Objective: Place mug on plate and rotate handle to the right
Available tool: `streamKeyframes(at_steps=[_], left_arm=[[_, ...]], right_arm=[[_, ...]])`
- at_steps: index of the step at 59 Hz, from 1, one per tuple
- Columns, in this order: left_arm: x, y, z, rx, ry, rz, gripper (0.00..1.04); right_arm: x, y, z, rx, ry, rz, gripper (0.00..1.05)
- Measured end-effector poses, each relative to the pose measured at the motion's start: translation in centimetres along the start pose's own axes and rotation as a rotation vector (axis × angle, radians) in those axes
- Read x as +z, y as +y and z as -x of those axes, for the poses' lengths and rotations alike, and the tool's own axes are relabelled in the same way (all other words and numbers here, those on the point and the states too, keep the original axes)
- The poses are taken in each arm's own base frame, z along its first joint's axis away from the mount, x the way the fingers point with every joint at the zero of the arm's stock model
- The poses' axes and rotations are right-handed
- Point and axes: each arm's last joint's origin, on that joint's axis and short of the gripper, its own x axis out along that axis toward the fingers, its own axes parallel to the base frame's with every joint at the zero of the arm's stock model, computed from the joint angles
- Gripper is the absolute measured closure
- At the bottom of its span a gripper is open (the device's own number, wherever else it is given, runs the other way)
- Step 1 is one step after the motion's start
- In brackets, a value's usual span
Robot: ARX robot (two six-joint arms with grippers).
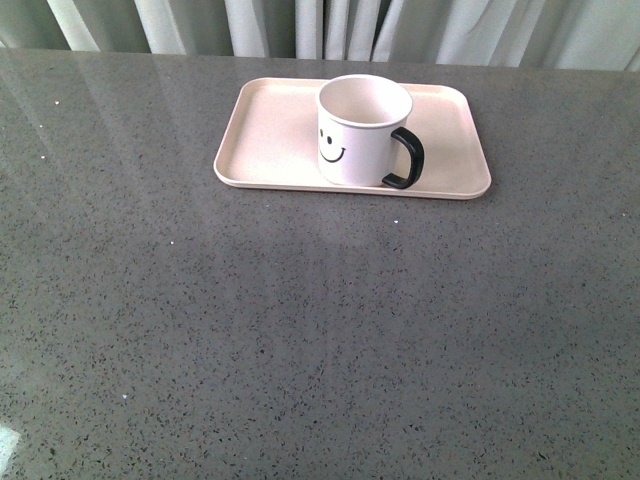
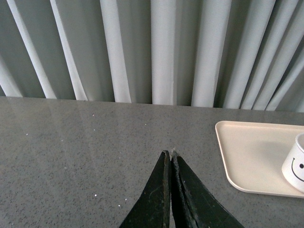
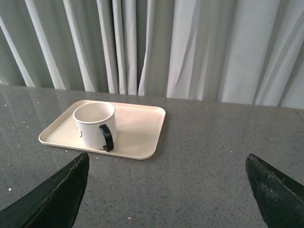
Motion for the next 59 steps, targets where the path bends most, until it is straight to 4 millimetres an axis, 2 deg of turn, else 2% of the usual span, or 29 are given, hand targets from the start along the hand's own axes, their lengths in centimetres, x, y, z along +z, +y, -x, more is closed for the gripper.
streamKeyframes(at_steps=[8,28,59], left_arm=[[-0.4,1.0,1.2,0.015,0.003,0.000,1.03],[-1.9,1.0,3.5,0.008,0.008,0.001,1.03],[-1.1,1.0,5.9,0.009,-0.019,0.000,1.03]], right_arm=[[0.0,0.0,0.0,0.000,0.000,0.000,0.09],[0.0,0.0,0.0,0.000,0.000,0.000,0.09],[0.0,0.0,0.0,0.000,0.000,0.000,0.09]])
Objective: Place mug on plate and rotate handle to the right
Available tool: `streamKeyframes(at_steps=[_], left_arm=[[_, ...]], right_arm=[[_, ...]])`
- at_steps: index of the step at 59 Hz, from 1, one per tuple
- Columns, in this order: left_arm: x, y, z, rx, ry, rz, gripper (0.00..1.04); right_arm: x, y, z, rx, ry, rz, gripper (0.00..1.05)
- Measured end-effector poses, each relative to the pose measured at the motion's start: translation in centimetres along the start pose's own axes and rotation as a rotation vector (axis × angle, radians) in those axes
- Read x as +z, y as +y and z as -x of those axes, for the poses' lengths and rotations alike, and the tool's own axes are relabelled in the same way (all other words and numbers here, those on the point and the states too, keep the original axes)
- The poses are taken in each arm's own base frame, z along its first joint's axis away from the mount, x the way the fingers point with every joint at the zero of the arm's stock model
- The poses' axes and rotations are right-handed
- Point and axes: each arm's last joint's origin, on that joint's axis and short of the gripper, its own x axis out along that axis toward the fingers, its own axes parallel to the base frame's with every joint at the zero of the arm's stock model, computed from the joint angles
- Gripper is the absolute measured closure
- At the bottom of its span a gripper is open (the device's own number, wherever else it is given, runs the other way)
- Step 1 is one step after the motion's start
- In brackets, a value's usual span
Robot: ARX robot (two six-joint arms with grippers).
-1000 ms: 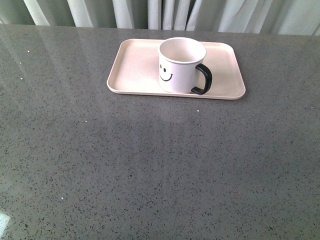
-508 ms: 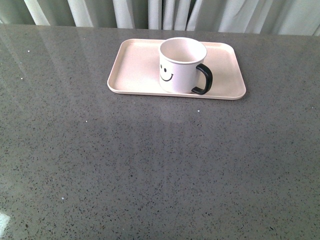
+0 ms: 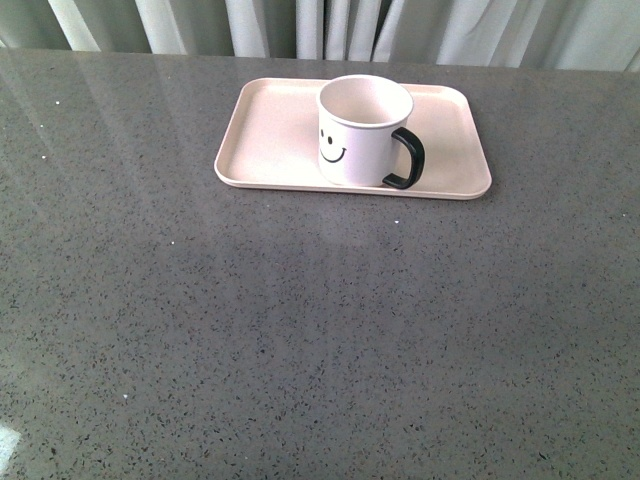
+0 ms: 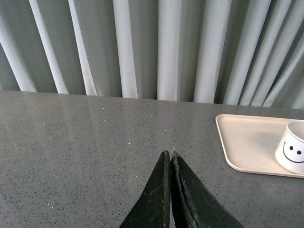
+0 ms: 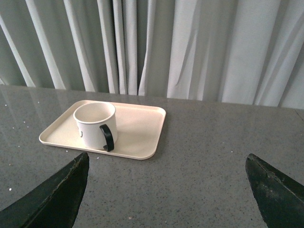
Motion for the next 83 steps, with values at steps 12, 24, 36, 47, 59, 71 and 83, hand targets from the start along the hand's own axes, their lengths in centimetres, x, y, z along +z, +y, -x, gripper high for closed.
streamKeyframes(at_steps=[12,24,36,47,59,71,83], left_arm=[[0.1,0.0,0.5,0.000,-0.003,0.000,1.03],[0.1,0.0,1.0,0.000,-0.003,0.000,1.03],[0.0,0.0,1.4,0.000,-0.002,0.000,1.03],[-0.3,0.0,2.6,0.000,0.011,0.000,1.03],[-0.3,0.0,2.6,0.001,0.015,0.000,1.03],[-0.3,0.0,2.6,0.001,0.015,0.000,0.63],[-0.3,0.0,2.6,0.001,0.015,0.000,0.29]], right_arm=[[0.0,0.0,0.0,0.000,0.000,0.000,0.09],[0.0,0.0,0.0,0.000,0.000,0.000,0.09],[0.0,0.0,0.0,0.000,0.000,0.000,0.09],[0.0,0.0,0.0,0.000,0.000,0.000,0.09],[0.0,0.0,0.0,0.000,0.000,0.000,0.09],[0.0,0.0,0.0,0.000,0.000,0.000,0.09],[0.0,0.0,0.0,0.000,0.000,0.000,0.09]])
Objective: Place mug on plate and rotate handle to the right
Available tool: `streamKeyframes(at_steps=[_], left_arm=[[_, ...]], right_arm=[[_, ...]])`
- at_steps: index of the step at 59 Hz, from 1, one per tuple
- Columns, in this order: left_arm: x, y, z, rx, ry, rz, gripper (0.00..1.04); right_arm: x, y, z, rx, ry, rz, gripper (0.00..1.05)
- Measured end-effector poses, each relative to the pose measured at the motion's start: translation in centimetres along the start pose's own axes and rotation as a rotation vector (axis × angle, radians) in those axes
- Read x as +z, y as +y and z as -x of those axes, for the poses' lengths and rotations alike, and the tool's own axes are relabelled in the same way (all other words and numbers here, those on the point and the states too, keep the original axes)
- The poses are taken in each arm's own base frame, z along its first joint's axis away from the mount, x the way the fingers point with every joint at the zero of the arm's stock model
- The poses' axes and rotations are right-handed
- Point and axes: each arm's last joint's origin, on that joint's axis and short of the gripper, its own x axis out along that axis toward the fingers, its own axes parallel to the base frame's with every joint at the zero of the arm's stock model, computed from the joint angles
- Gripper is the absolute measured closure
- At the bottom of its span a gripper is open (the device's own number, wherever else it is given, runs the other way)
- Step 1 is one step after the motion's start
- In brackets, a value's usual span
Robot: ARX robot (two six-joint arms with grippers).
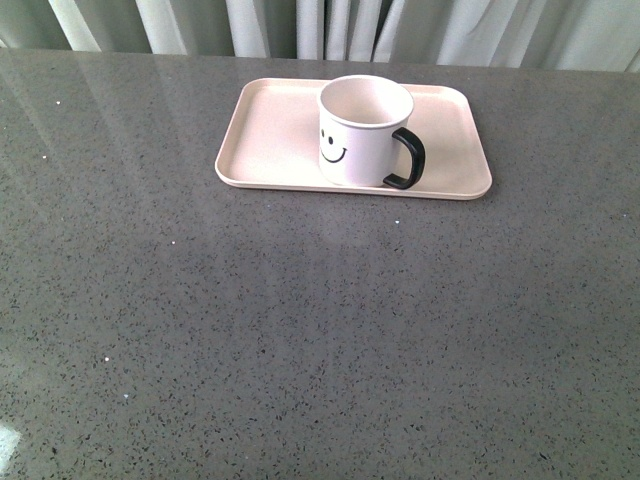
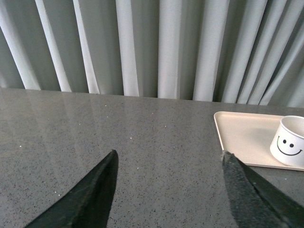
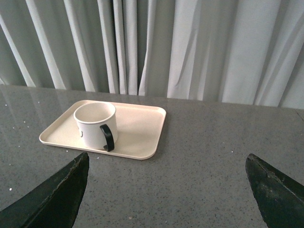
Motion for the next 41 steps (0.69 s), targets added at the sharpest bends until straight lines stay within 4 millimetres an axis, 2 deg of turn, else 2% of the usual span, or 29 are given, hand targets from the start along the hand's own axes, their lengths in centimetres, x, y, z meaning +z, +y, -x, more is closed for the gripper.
streamKeyframes(at_steps=[7,9,11,14,17,20,24,29,41], left_arm=[[0.0,0.0,0.0,0.000,0.000,0.000,0.10],[0.0,0.0,0.0,0.000,0.000,-0.001,0.08],[0.0,0.0,0.0,0.000,0.000,0.000,0.09],[0.0,0.0,0.0,0.002,0.000,0.000,0.10],[0.0,0.0,0.0,-0.001,-0.001,0.000,0.09],[0.0,0.0,0.0,0.000,-0.001,0.000,0.09],[0.0,0.0,0.0,0.000,0.000,0.000,0.09],[0.0,0.0,0.0,0.001,0.000,0.000,0.09],[0.0,0.0,0.0,0.000,0.000,0.000,0.09]], right_arm=[[0.0,0.0,0.0,0.000,0.000,0.000,0.09],[0.0,0.0,0.0,0.013,0.012,0.005,0.09],[0.0,0.0,-0.1,0.104,0.124,0.034,0.09],[0.2,-0.3,-0.4,0.229,0.391,0.032,0.09],[0.8,-0.4,-1.2,0.358,0.539,-0.011,0.09],[1.8,-0.7,-3.4,0.439,0.602,-0.019,0.09],[2.8,-1.1,-5.8,0.440,0.581,0.024,0.09],[3.9,-1.5,-9.9,0.406,0.539,0.106,0.09],[3.6,-0.8,-17.8,0.383,0.612,0.140,0.09]])
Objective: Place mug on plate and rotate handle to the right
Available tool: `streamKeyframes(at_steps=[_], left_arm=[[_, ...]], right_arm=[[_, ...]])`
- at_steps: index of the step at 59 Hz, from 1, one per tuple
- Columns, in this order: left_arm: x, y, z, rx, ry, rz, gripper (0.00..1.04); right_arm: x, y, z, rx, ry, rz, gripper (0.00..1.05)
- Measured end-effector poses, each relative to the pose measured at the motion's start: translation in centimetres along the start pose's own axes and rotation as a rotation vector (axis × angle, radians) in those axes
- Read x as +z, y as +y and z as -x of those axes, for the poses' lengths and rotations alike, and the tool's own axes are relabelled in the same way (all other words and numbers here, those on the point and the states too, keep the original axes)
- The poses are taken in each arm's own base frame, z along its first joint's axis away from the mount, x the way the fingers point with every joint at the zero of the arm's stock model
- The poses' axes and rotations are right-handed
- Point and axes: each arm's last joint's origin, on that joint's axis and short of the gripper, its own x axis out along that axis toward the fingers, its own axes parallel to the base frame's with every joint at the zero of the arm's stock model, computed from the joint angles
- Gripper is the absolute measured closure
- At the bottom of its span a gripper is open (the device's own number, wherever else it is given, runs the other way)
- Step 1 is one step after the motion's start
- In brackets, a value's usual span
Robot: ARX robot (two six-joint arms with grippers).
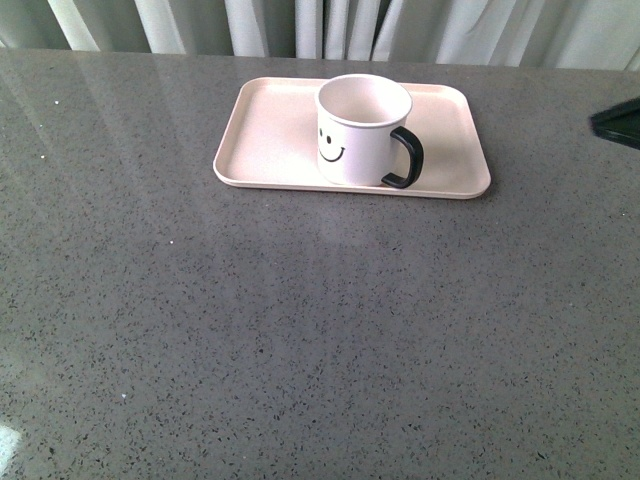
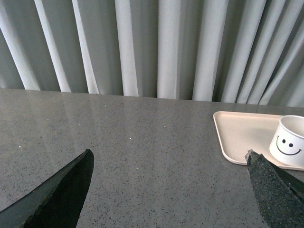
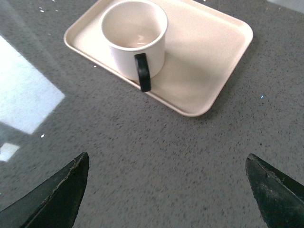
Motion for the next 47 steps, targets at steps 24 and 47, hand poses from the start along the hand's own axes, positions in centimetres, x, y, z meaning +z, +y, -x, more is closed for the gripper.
streamKeyframes(at_steps=[24,47], left_arm=[[0.0,0.0,0.0,0.000,0.000,0.000,0.09],[0.0,0.0,0.0,0.000,0.000,0.000,0.09]], right_arm=[[7.2,-0.4,-13.1,-0.009,0.155,-0.091,0.09],[9.8,-0.3,-17.0,-0.028,0.211,-0.182,0.09]])
